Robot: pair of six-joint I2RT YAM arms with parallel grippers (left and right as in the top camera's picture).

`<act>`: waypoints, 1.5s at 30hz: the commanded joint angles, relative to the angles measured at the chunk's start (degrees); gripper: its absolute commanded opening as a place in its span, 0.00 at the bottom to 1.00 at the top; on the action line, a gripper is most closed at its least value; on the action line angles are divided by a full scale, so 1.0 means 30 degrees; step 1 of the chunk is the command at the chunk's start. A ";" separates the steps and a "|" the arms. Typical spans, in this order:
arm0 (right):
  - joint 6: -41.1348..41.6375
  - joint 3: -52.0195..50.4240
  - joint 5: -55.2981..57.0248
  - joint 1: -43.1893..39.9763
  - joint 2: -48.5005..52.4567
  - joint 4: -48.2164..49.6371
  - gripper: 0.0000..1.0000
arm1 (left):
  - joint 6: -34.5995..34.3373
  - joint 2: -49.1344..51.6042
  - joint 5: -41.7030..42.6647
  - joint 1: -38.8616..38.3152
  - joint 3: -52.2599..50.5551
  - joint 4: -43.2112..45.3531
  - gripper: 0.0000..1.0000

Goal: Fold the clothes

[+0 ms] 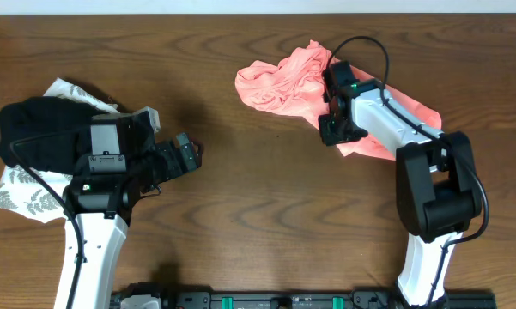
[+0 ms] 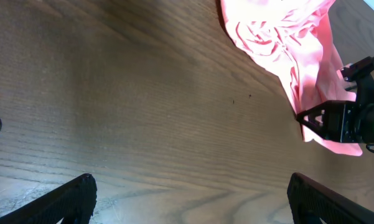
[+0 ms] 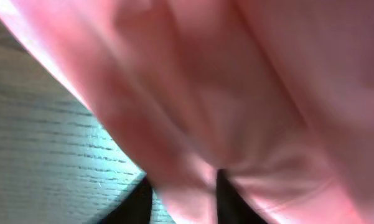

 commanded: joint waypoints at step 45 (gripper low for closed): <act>-0.2550 0.1071 0.6528 -0.0699 -1.7289 -0.1224 0.01 | -0.0022 0.0554 -0.0102 -0.3541 0.0321 0.1734 0.98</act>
